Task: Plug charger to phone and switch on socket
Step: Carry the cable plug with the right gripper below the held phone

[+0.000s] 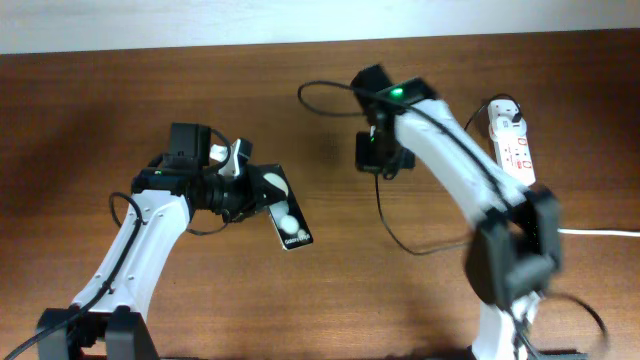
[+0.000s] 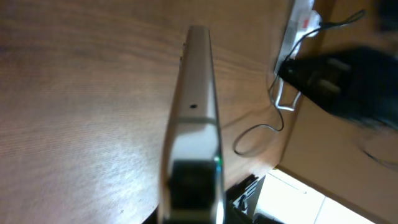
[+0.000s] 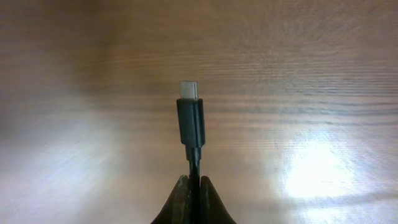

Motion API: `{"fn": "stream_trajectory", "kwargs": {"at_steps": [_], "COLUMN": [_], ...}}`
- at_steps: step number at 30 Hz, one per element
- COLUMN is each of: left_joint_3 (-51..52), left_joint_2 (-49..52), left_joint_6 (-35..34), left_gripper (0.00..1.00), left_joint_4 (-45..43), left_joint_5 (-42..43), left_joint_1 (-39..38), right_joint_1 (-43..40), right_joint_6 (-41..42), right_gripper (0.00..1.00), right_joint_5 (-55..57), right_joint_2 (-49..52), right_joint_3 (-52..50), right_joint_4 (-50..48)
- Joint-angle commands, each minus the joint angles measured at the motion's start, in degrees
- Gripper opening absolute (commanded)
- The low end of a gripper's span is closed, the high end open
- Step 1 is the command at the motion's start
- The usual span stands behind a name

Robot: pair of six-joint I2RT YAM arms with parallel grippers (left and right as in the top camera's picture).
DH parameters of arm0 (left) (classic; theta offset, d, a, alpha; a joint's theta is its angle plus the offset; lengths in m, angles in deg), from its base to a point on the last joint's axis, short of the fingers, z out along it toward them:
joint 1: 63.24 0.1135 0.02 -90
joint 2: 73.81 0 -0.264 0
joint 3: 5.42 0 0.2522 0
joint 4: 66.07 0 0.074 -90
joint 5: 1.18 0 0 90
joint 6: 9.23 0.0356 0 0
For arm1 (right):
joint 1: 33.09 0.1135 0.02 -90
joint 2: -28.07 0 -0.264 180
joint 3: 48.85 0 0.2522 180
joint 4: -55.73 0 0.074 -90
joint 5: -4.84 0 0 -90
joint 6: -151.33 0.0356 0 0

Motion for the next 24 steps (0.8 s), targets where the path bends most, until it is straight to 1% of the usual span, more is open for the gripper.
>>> {"fn": "stream_trajectory", "kwargs": {"at_steps": [1,2,4,5,6,7,8,9,11,12,13,15,16,17,19,21,24], "left_joint_3": [-0.5,-0.5,-0.5,-0.5,-0.5,-0.5,-0.5,-0.5,-0.5,-0.5,-0.5,-0.5,-0.5,-0.5,-0.5,-0.5,-0.5], "left_joint_2": [0.0,0.0,0.1,0.1,0.1,0.1,0.1,0.1,0.1,0.1,0.1,0.1,0.1,0.1,0.1,0.1,0.1], "left_joint_6": [1.1,1.1,1.1,1.1,0.9,0.9,-0.2,-2.9,-6.2,-6.8,-10.0,-13.8,-17.6,-18.5,-18.5,-18.4,-16.6], "left_gripper": [0.00,0.00,0.00,0.00,0.00,0.00,0.00,0.00,0.00,0.00,0.00,0.00,0.00,0.00,0.00,0.00,0.00], "left_joint_4": [-5.2,-7.0,-12.7,-14.1,-16.6,-19.8,-23.3,-27.6,-36.1,-38.0,-40.2,-39.8,-39.6,-39.6,-39.7,-39.9,-39.9], "left_joint_5": [5.5,6.4,12.3,13.7,15.0,16.9,18.3,18.4,20.8,21.8,23.0,23.1,24.3,25.3,29.5,31.7,32.6], "left_joint_1": [0.3,0.3,0.1,0.1,0.1,-0.2,-1.0,-2.4,-4.8,-5.1,-5.0,-3.8,-2.4,-1.0,0.8,1.4,1.4], "right_joint_1": [-0.2,-0.2,0.3,1.1,4.0,5.5,8.3,11.0,16.1,17.7,20.4,23.8,24.4,24.3,24.3,24.3,24.3], "right_joint_6": [-4.2,-4.3,-5.1,-5.7,-5.7,-5.3,-2.7,0.5,3.8,5.2,5.5,5.5,5.6,7.8,8.7,8.7,8.7], "right_gripper": [0.04,0.04,0.04,0.04,0.04,0.04,0.04,0.04,0.04,0.04,0.04,0.04,0.04,0.04,0.04,0.04,0.04], "right_joint_5": [-6.6,-7.7,-9.3,-10.3,-10.6,-10.8,-11.1,-11.1,-11.0,-11.0,-11.0,-8.8,-7.4,-7.4,-7.6,-8.9,-10.7], "right_joint_2": [-13.3,-16.5,-24.7,-27.1,-33.6,-36.5,-41.3,-45.8,-54.1,-56.1,-58.4,-58.1,-56.7,-54.9,-51.8,-50.4,-50.5], "right_joint_3": [0.5,0.5,0.3,0.1,-2.0,-3.9,-8.9,-14.9,-29.7,-34.2,-41.4,-47.6,-48.5,-48.5,-48.5,-48.5,-48.5], "right_joint_4": [3.6,5.9,11.6,12.2,12.2,11.5,8.9,5.0,-7.8,-12.5,-20.3,-28.1,-29.2,-29.9,-32.5,-35.3,-37.8]}}
